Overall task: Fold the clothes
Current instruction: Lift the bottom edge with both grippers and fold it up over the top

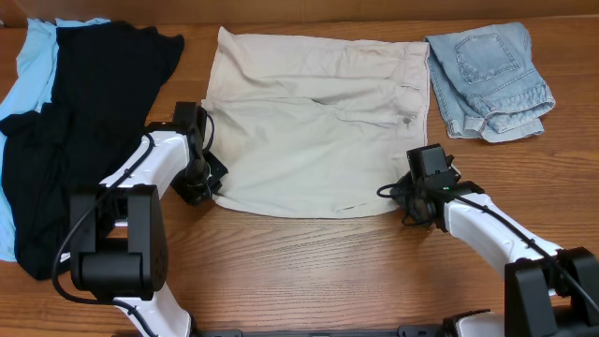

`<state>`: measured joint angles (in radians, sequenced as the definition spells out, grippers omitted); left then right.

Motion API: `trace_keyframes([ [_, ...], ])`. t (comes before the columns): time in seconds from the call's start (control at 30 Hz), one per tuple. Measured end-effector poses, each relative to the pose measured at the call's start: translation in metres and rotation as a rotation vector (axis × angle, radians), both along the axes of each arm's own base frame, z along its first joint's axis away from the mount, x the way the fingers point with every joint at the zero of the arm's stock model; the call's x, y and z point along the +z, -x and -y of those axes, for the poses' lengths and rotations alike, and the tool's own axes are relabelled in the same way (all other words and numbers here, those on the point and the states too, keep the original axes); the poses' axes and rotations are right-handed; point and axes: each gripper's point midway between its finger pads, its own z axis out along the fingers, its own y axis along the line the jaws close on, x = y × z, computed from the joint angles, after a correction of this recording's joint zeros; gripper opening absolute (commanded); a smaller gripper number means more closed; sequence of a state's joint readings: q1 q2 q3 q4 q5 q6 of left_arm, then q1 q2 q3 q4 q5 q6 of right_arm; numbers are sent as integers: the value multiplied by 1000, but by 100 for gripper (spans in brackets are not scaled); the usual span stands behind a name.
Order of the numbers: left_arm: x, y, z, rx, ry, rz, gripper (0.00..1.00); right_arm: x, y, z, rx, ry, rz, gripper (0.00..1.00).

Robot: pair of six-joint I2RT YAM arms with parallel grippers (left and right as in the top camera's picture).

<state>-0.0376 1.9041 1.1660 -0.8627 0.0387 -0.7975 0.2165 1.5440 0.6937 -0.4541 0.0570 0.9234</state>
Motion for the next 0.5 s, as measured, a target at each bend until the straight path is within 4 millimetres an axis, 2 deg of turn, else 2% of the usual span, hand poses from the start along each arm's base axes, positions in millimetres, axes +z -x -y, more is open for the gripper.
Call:
trace_keyframes([
  [0.1,2,5,-2,-31,-7,-41,4,2,7,0,3,-3,-36,4],
  [0.17,5,19,-6,-38,-12,-129,4,4,21,2,7,-12,-101,4],
  [0.23,15,31,-11,-40,-9,-214,4,8,38,2,22,-31,-171,4],
  [0.3,35,32,-17,-33,-4,-261,4,20,50,1,49,-65,-222,4],
  [0.4,74,19,-26,-24,-2,-257,4,58,44,-5,107,-133,-201,5],
  [0.5,119,8,-34,-17,-17,-231,4,113,31,-10,166,-189,-133,5],
])
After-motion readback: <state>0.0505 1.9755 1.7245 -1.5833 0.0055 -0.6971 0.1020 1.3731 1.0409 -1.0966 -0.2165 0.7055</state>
